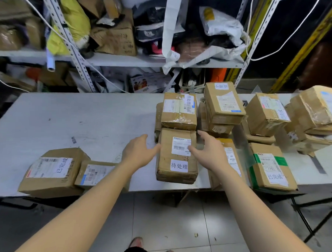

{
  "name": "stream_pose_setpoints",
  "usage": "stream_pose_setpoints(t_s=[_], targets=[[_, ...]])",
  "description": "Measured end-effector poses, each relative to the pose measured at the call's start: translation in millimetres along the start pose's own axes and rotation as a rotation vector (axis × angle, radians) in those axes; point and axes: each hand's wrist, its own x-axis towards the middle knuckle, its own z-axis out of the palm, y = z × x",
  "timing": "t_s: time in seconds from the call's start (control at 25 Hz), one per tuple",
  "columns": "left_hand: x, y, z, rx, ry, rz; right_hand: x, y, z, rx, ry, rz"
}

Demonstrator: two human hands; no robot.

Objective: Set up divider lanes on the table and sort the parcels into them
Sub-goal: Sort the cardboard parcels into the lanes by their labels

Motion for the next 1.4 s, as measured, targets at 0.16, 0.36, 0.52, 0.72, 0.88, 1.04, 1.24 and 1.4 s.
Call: stream_pose_setpoints(t_s=[0.16,0.36,0.52,0.72,0.88,1.04,1.24,1.4], targets=[[-2,-17,-56,0.274,0.103,0.041,12,-50,-6,-0.055,-0.082,-0.262],[-18,-67,-99,0.431,0.13,-0.02,18,-107,31,-0.068,-0.196,-0.419],[-32,-117,-93,0.372,0.109,-0.105,21,-136,74,-0.097,-0.284,-0.473],[-52,-166,-61,0.233,0.087,-0.188,28,-162,135,-0.171,-0.464,-0.505],[-75,-185,-37,0.159,0.2,-0.242,31,-175,180,-0.215,-0.595,-0.53],[-104,-186,-12,0.048,0.323,-0.369,26,-179,212,-0.152,-0.72,-0.488],[-111,-171,15,-0.249,0.496,-0.597,20,-169,228,-0.132,-0.784,-0.449],[-107,-167,39,-0.541,0.358,-0.578,12,-157,222,-0.147,-0.762,-0.42]])
